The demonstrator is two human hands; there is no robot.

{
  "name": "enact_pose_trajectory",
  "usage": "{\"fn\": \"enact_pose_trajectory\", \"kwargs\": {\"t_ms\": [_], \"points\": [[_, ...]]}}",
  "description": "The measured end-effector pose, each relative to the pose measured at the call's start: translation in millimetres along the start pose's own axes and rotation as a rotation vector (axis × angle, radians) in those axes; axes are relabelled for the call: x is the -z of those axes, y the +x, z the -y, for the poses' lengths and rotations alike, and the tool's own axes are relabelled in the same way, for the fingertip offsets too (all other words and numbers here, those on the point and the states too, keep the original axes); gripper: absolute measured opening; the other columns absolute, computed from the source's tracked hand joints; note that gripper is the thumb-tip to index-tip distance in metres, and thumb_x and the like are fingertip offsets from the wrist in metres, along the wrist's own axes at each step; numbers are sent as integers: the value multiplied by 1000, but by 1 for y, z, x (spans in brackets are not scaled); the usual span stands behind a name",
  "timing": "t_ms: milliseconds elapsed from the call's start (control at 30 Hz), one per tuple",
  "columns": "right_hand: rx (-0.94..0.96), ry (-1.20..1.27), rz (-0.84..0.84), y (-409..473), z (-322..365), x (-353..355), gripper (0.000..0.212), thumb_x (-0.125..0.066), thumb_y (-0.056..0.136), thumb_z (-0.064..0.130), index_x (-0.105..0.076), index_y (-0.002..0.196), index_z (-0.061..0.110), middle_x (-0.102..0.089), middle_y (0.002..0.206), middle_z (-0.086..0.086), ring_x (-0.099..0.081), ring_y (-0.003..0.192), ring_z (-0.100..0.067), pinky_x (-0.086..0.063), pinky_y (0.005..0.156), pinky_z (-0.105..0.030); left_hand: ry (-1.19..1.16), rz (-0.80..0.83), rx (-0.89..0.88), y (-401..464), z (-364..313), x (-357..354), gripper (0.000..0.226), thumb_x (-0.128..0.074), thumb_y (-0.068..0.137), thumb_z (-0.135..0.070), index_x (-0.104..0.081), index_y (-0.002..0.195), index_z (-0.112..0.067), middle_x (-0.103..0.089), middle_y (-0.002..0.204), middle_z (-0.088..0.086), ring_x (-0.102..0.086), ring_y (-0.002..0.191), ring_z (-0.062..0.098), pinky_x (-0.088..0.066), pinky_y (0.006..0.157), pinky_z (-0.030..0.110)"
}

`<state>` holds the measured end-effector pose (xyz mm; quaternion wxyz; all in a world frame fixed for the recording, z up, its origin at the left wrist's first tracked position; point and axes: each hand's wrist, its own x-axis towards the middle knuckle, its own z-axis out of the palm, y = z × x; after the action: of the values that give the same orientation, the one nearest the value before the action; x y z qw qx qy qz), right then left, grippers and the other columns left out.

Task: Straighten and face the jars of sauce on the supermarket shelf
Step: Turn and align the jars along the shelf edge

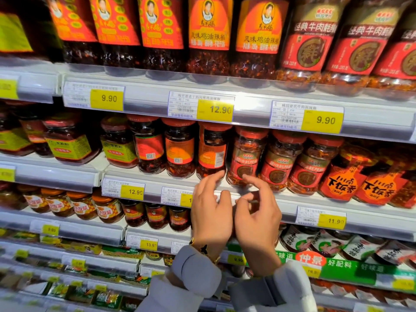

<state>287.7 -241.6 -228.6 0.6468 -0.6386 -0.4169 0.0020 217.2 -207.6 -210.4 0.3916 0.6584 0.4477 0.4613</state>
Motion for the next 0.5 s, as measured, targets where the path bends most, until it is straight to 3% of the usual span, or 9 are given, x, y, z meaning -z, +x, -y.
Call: {"fn": "enact_pose_trajectory", "kwargs": {"t_ms": [133, 233, 333, 400, 500], "points": [[81, -15, 107, -2, 13, -15, 38, -42, 75, 6, -59, 106, 22, -60, 103, 4, -52, 81, 8, -35, 64, -1, -37, -107, -2, 13, 4, 18, 38, -49, 81, -8, -45, 109, -34, -44, 109, -16, -52, 104, 24, -42, 92, 42], [94, -51, 160, -1, 22, -32, 46, -46, 78, 1, -53, 120, 18, -55, 121, 2, -47, 91, 18, -31, 73, 4, -42, -24, 4, 24, 10, 30, 45, -48, 83, -10, -42, 122, -29, -43, 120, -15, -48, 115, 23, -38, 99, 44], [6, -114, 191, 1, 23, -42, 57, -51, 82, 2, -40, 135, 20, -47, 136, -1, -51, 109, -1, -37, 87, -9, -14, 94, -11, 32, 16, 37, 52, -45, 88, -13, -36, 136, -29, -41, 140, -6, -43, 124, 19, -34, 104, 40], [-52, -137, 238, 2, 23, -44, 64, -53, 84, 8, -28, 141, 23, -52, 132, -3, -56, 97, -5, -41, 84, -20, 5, 147, -23, 36, 17, 40, 52, -42, 90, -16, -32, 140, -30, -36, 145, -6, -38, 129, 15, -31, 107, 34], [-115, -155, 246, 3, 26, -54, 72, -56, 85, 16, -17, 145, 25, -65, 96, -3, -59, 79, -9, -39, 70, -23, 22, 224, -43, 44, 21, 47, 51, -40, 92, -18, -31, 141, -28, -32, 148, -6, -32, 134, 11, -26, 107, 26]]}}
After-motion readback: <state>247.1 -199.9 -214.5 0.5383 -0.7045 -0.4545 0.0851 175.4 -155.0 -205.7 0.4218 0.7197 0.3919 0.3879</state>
